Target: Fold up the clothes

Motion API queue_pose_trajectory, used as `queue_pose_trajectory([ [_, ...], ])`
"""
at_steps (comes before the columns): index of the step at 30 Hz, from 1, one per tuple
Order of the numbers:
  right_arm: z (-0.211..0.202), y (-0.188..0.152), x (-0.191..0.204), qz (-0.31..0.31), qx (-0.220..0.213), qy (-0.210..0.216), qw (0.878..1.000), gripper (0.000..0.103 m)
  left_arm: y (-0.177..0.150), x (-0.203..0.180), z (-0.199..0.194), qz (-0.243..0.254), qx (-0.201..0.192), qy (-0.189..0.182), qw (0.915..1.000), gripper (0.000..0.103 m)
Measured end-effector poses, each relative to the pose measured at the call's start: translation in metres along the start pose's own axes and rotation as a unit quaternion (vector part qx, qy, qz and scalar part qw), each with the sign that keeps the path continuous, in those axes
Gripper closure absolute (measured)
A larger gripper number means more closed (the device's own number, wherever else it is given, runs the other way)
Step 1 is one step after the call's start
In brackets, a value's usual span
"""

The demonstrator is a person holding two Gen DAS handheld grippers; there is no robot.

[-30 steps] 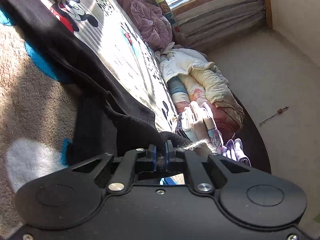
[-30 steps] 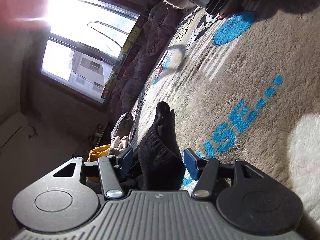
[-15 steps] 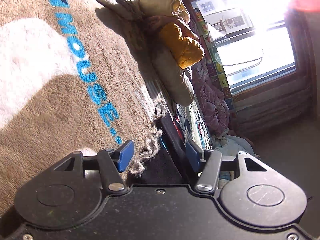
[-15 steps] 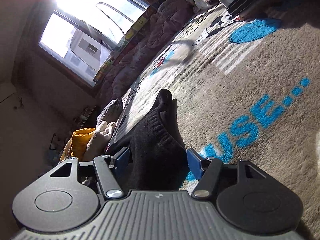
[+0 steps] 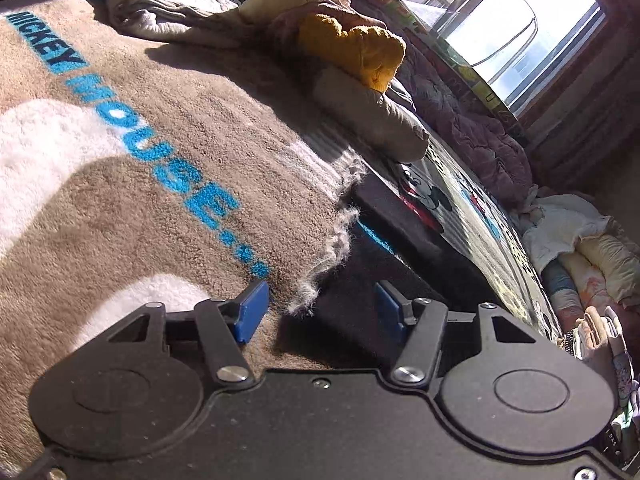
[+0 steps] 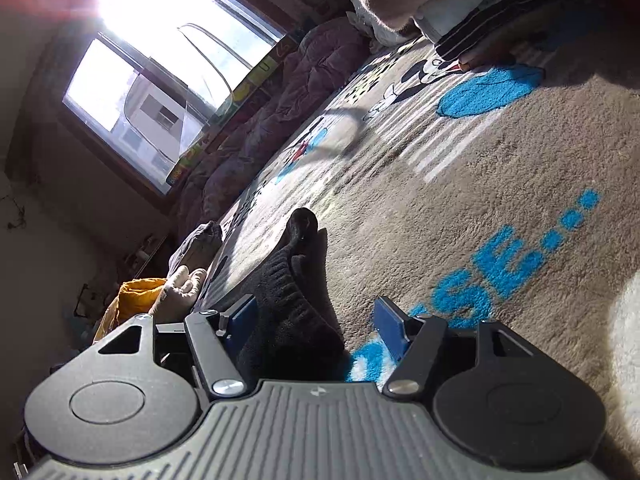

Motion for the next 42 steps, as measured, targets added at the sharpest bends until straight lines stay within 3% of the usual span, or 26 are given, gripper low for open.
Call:
queue_pose_trajectory([
  [2, 0.003, 0.001, 0.001, -0.006, 0.005, 0.002, 1.000, 0.025, -0.001, -0.001, 0.006, 0.020, -0.009, 0.009, 0.9997, 0.046],
  [4, 0.006, 0.002, 0.001, -0.012, 0.010, 0.003, 1.000, 0.024, -0.001, -0.004, 0.009, 0.030, -0.009, 0.007, 0.9995, 0.050],
  [5, 0.007, 0.003, 0.001, -0.015, 0.012, 0.004, 1.000, 0.036, -0.001, -0.006, 0.011, 0.035, -0.010, 0.005, 0.9993, 0.069],
  [6, 0.009, 0.004, 0.002, -0.018, 0.015, 0.005, 1.000, 0.053, 0.000, -0.007, 0.012, 0.038, -0.008, 0.001, 0.9993, 0.082],
  [7, 0.010, 0.004, 0.002, -0.021, 0.017, 0.006, 1.000, 0.060, 0.001, -0.005, 0.012, 0.031, -0.001, -0.011, 0.9995, 0.097],
  [8, 0.011, 0.004, 0.002, -0.023, 0.019, 0.010, 1.000, 0.070, 0.002, -0.005, 0.012, 0.024, 0.004, -0.023, 0.9994, 0.098],
  [9, 0.010, 0.003, 0.004, -0.027, 0.019, 0.014, 0.999, 0.076, 0.003, -0.004, 0.009, 0.016, 0.006, -0.037, 0.9992, 0.098],
  [13, -0.007, 0.002, 0.016, -0.036, 0.001, 0.027, 0.999, 0.080, 0.013, -0.007, -0.025, -0.037, -0.003, -0.121, 0.9920, 0.099],
  [15, -0.023, 0.003, 0.021, -0.026, -0.006, 0.034, 0.999, 0.081, 0.020, -0.013, -0.050, -0.039, -0.013, -0.129, 0.9908, 0.099],
  [17, -0.031, 0.004, 0.020, -0.023, 0.003, 0.006, 1.000, 0.079, 0.019, -0.013, -0.061, -0.034, -0.015, -0.113, 0.9929, 0.099],
  [20, -0.028, 0.001, 0.015, -0.015, 0.017, -0.010, 1.000, 0.049, 0.013, 0.005, -0.050, -0.046, 0.026, -0.077, 0.9957, 0.098],
  [22, -0.025, -0.001, 0.012, -0.008, 0.026, -0.015, 1.000, 0.048, 0.007, 0.019, -0.041, -0.061, 0.047, -0.055, 0.9955, 0.096],
  [25, -0.020, -0.003, 0.006, 0.001, 0.039, -0.023, 0.999, 0.046, 0.002, 0.028, -0.034, -0.057, 0.053, -0.029, 0.9965, 0.071],
  [27, -0.017, -0.005, 0.006, 0.000, 0.039, -0.024, 0.999, 0.046, -0.003, 0.029, -0.030, -0.048, 0.051, -0.031, 0.9971, 0.067],
  [29, -0.014, -0.006, 0.006, -0.001, 0.040, -0.017, 0.999, 0.047, -0.006, 0.022, -0.028, -0.019, 0.043, -0.025, 0.9986, 0.071],
  [30, -0.013, -0.007, 0.006, -0.002, 0.041, -0.013, 0.999, 0.051, -0.007, 0.019, -0.028, -0.003, 0.040, -0.021, 0.9990, 0.082],
  [31, -0.011, -0.007, 0.007, -0.004, 0.047, -0.005, 0.999, 0.060, -0.008, 0.016, -0.028, 0.008, 0.035, -0.018, 0.9992, 0.099],
  [32, -0.010, -0.007, 0.009, -0.009, 0.051, -0.002, 0.999, 0.071, -0.008, 0.015, -0.032, 0.006, 0.027, -0.018, 0.9995, 0.099],
  [35, -0.026, -0.006, 0.024, -0.035, 0.021, -0.016, 0.999, 0.074, -0.002, 0.007, -0.063, 0.013, -0.014, -0.036, 0.9992, 0.099],
  [37, -0.038, -0.006, 0.034, -0.056, 0.008, -0.043, 0.997, 0.074, -0.001, 0.007, -0.070, 0.017, -0.017, -0.029, 0.9993, 0.098],
  [40, -0.043, -0.007, 0.027, -0.048, 0.005, -0.073, 0.996, 0.067, -0.004, 0.019, -0.049, 0.016, 0.025, 0.013, 0.9995, 0.097],
  [42, -0.050, -0.004, 0.016, -0.013, -0.004, -0.068, 0.998, 0.052, -0.006, 0.031, -0.043, -0.015, 0.042, 0.003, 0.9990, 0.092],
])
Point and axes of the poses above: each gripper's, at about its wrist camera, not at the fingertips, and z roughly the way its jaws point, x to its left, y to its top, the point moved 1 cm from there along z, roughly the way its jaws point, and after that the axes turned 12 degrees about x, right-handed, at the moved point
